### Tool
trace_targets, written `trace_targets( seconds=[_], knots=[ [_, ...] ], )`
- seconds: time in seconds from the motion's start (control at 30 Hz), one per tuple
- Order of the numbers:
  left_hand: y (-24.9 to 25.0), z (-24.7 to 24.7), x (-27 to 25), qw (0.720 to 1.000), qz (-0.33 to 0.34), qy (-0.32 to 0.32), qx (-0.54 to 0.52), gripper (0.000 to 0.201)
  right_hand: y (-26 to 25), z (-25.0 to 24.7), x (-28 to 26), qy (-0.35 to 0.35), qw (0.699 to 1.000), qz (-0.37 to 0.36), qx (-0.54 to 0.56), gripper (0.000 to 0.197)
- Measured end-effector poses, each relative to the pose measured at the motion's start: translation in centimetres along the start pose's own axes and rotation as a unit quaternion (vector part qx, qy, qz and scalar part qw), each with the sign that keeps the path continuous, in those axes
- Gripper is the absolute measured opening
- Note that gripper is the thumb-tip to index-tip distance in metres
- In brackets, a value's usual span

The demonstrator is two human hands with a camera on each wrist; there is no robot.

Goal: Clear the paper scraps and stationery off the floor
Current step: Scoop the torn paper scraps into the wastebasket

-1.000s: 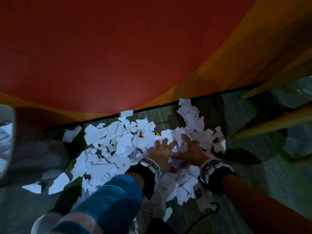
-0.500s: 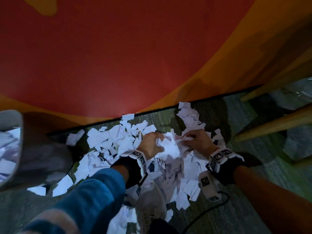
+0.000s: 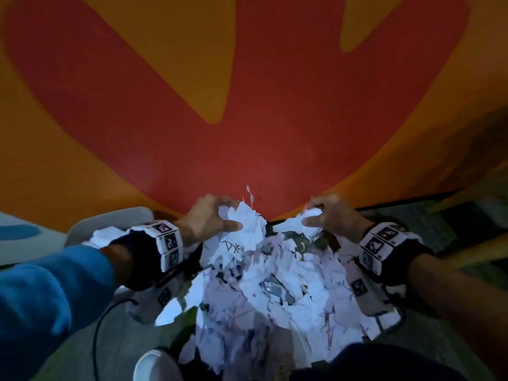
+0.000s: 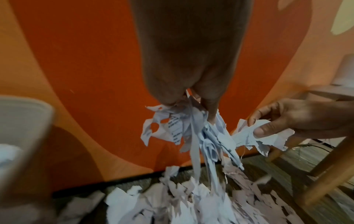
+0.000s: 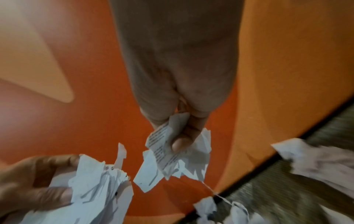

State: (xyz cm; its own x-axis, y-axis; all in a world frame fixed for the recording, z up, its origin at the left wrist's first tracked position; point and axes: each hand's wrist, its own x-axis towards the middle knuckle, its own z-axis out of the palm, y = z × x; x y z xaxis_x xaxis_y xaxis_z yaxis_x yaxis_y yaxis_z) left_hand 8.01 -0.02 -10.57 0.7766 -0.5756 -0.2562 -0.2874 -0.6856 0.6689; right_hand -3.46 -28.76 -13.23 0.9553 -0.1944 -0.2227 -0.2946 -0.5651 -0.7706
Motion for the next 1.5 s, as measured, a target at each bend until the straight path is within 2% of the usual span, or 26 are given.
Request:
trace_targets(
  seconds=[0.1,0.2,0.37,0.5,0.63,0.7,0.77,0.87,0.93,1.03,1.13,1.23,1.3,1.33,1.43,1.5],
  knots=[
    [-0.7,-5.7,-3.1,0.999,0.002,0.034,0.011,0.037,-7.0,1.1,1.0,-0.047,0.996,-0.046,-0.06,0.016],
    [-2.7,-10.7,-6.6,0.996,-0.021,0.082,-0.019,0.042,-14.7,3.1,2.0,-0.114,0.98,-0.11,-0.124,0.014],
    [-8.5,-15.5,-11.1,0.984,-0.07,0.157,-0.05,0.05,-25.0,8.5,3.2,-0.173,0.946,-0.192,-0.193,0.016],
    [-14.2,-16.4,-13.1,0.96,-0.132,0.244,-0.048,0.051,-29.6,15.1,4.4,-0.194,0.94,-0.211,-0.187,0.012],
    [-18.3,-15.3,-13.1,0.938,-0.165,0.298,-0.065,0.043,-31.0,21.6,5.6,-0.222,0.942,-0.193,-0.16,0.013],
    [-20.1,-14.6,-12.8,0.946,-0.175,0.271,-0.04,0.045,-30.7,24.6,6.2,-0.224,0.943,-0.187,-0.16,0.014],
    [-20.7,-14.2,-12.8,0.963,-0.179,0.199,0.017,0.045,-29.8,26.7,6.5,-0.221,0.947,-0.172,-0.155,0.018],
    [-21.4,-14.6,-13.1,0.979,-0.168,0.094,0.073,0.047,-28.2,29.0,7.0,-0.258,0.939,-0.141,-0.181,0.041],
    [-21.4,-15.5,-13.6,0.982,-0.156,0.052,0.093,0.05,-27.7,29.3,7.0,-0.288,0.926,-0.133,-0.205,0.059],
    [-20.7,-17.1,-14.0,0.983,-0.131,0.056,0.115,0.048,-28.4,27.7,6.6,-0.277,0.917,-0.177,-0.224,0.061],
    [-19.6,-17.7,-14.1,0.987,-0.106,0.075,0.097,0.048,-29.3,25.5,6.5,-0.256,0.925,-0.194,-0.202,0.06],
    [-19.0,-16.6,-13.9,0.989,-0.09,0.022,0.115,0.067,-29.3,25.2,7.0,-0.243,0.93,-0.184,-0.206,0.046],
    [-19.5,-15.2,-13.1,0.98,-0.111,-0.058,0.153,0.082,-28.8,26.5,7.1,-0.27,0.909,-0.183,-0.259,0.028],
    [-20.0,-14.4,-12.7,0.971,-0.131,-0.098,0.173,0.086,-28.5,27.4,7.1,-0.286,0.891,-0.187,-0.299,0.025],
    [-21.8,-12.6,-11.6,0.952,-0.187,-0.162,0.179,0.085,-27.5,30.5,7.5,-0.336,0.826,-0.178,-0.416,0.037],
    [-22.3,-11.7,-11.1,0.952,-0.198,-0.157,0.175,0.075,-26.8,32.4,7.8,-0.359,0.792,-0.167,-0.465,0.044]
  ],
)
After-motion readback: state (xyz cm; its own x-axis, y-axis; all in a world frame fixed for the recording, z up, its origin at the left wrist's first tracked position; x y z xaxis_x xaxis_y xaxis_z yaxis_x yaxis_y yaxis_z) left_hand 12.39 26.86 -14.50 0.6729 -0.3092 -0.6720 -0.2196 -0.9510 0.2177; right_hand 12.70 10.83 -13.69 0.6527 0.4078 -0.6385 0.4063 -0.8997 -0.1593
